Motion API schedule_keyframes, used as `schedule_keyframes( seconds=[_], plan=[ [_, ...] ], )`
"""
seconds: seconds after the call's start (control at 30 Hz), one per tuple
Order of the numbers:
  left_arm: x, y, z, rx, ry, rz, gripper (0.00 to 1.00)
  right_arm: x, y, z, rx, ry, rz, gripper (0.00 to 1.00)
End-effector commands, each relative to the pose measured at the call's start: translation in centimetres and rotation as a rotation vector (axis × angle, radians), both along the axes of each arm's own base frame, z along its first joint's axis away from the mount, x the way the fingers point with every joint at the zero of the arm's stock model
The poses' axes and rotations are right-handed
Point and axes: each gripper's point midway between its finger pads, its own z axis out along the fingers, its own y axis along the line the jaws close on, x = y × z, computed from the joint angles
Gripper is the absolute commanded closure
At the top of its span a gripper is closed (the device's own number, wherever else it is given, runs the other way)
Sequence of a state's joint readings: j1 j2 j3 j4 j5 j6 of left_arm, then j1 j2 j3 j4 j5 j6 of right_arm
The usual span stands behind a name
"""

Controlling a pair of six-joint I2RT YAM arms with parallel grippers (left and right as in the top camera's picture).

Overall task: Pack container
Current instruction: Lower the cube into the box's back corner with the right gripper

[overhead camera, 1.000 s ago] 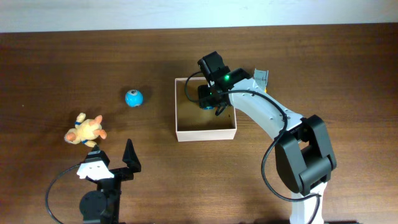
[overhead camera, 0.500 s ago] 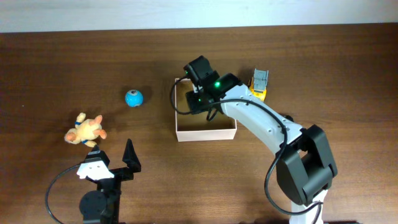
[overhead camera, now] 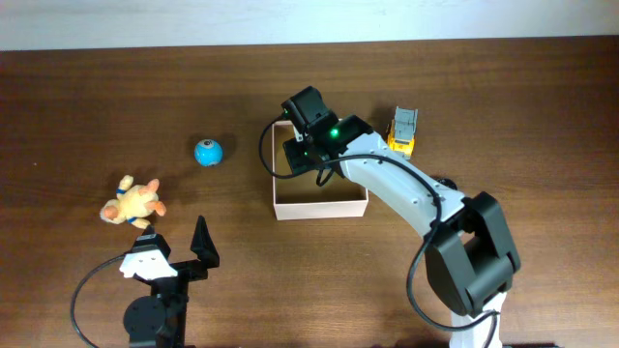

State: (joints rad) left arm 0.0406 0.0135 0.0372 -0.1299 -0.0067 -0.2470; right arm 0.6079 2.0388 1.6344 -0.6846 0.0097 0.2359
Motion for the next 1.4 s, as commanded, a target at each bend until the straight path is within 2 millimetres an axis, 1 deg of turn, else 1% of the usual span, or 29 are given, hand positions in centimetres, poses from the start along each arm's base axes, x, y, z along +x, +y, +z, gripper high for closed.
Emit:
schedule_keyframes(
  seconds=[0.0,0.4,0.63,0.9,1.37],
  plan=[
    [0.0,-0.1,0.0,0.015,-0.004,-0.009,0.01,0.5,0.4,-1.4,-0.014,0.005,0.023,0.74],
    [0.0,-0.1,0.0,0.015,-0.004,-0.009,0.01,1.5,1.1,-3.2,-0.027,-0.020,0.068,0.73],
    [0.0,-0.1,0.0,0.015,-0.004,-0.009,0.01,1.9,1.1,-3.5,-0.041,-0.042,0.092,0.73],
    [0.0,-0.1,0.0,0.015,-0.004,-0.009,0.01,2.8,-0.6,-4.6,-0.057,-0.021,0.056,0.73],
    [0.0,-0.1,0.0,0.015,-0.004,-0.009,0.01,3.6,-2.3,-4.6,-0.084,-0.026,0.034,0.73]
  ],
)
